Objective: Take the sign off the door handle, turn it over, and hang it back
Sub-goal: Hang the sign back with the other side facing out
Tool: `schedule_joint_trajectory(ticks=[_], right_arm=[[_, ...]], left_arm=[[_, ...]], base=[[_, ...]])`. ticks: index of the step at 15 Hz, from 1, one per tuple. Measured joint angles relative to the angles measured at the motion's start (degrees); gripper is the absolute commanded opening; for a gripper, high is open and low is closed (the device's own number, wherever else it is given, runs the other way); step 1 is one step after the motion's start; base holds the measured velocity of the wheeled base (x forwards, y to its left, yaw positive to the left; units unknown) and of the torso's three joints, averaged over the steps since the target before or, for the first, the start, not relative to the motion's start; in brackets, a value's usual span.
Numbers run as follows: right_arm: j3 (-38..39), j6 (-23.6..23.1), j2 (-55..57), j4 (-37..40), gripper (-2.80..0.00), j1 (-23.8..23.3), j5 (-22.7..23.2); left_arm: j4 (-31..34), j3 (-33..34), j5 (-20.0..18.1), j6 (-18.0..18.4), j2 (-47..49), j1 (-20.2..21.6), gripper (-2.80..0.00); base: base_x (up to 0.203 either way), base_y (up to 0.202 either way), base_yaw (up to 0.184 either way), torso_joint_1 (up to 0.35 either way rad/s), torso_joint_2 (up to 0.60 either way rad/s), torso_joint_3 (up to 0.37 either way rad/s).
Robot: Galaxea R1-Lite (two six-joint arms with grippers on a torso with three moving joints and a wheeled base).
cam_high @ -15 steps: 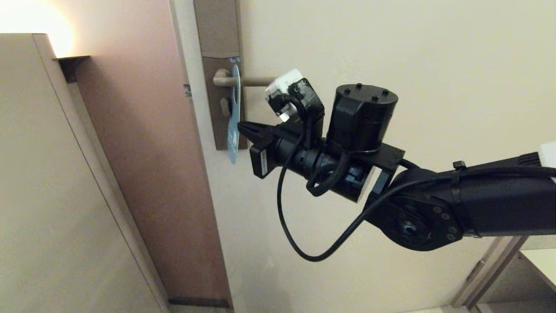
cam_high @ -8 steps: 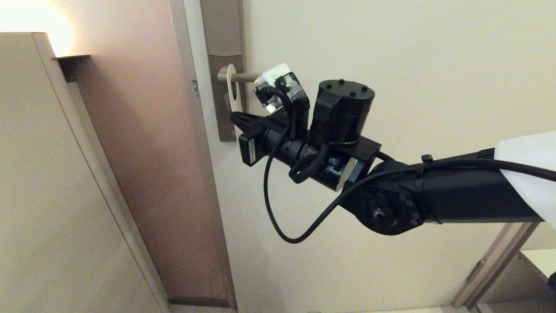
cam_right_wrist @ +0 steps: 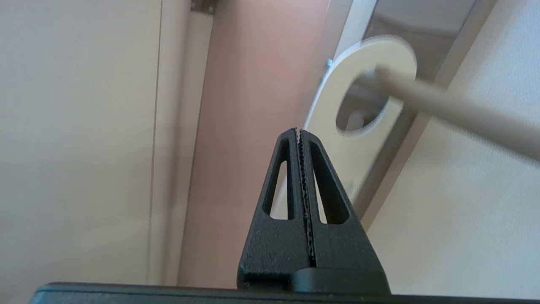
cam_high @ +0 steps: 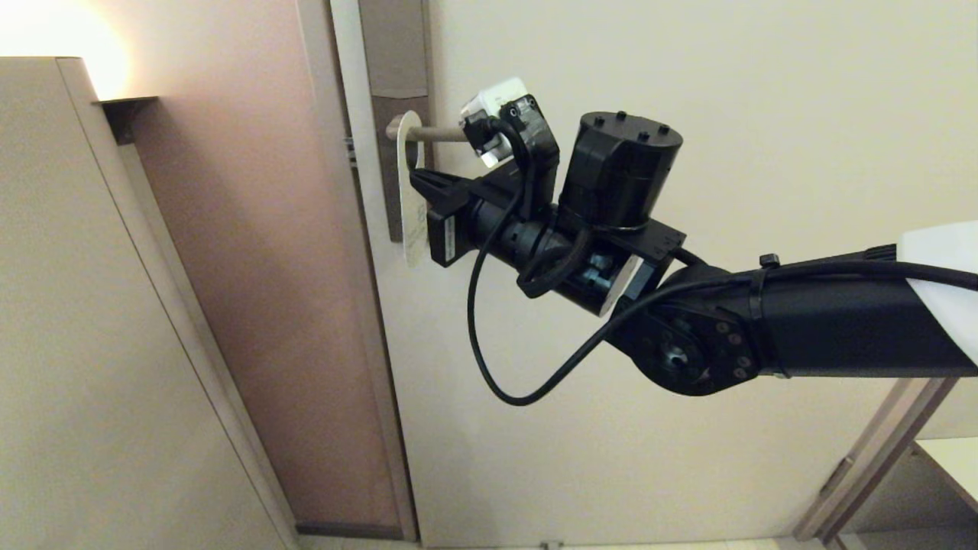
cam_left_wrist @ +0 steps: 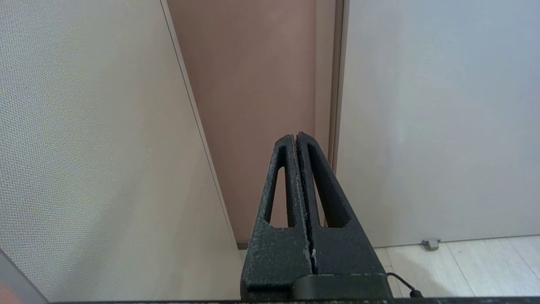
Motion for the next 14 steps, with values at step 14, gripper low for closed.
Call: schedule_joint_trajectory(ticks=[14], right_arm=[[-4.44, -2.00, 8.42, -5.66, -2.80, 0.18, -0.37]], left_arm=[[0.01, 0.00, -0.02, 0.02, 0.00, 0.00, -2.80]], base=[[0.000, 0.000, 0.000, 0.000, 0.00, 0.000]])
